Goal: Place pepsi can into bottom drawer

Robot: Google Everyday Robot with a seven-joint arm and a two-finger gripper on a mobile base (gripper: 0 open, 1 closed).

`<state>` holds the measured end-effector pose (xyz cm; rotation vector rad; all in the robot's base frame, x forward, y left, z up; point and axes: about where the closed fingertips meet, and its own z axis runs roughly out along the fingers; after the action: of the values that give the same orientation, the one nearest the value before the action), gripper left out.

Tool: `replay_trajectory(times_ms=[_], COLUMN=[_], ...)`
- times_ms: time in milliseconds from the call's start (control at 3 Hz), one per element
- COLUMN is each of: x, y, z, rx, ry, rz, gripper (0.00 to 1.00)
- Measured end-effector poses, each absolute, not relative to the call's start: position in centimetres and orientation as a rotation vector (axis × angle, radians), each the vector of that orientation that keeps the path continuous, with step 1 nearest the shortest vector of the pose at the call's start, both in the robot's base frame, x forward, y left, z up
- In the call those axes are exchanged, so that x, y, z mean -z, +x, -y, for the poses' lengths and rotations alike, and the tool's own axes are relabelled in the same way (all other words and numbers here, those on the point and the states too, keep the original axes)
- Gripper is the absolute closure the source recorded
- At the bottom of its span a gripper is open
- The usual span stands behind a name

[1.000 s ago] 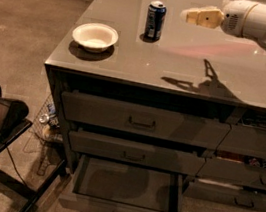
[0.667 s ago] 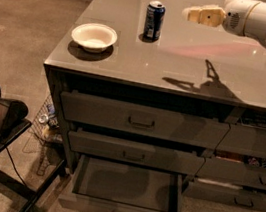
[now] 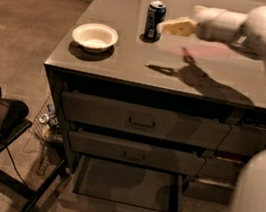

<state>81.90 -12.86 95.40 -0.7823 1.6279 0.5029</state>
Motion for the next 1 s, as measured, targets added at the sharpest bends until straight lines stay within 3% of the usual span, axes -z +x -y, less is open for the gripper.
replay_trajectory(times_ms=[1000], x=[-93.2], y=[88.2], z=[5.8], rx=[-0.510], ry=[-0.857], rz=[-1.604], gripper=[0.00])
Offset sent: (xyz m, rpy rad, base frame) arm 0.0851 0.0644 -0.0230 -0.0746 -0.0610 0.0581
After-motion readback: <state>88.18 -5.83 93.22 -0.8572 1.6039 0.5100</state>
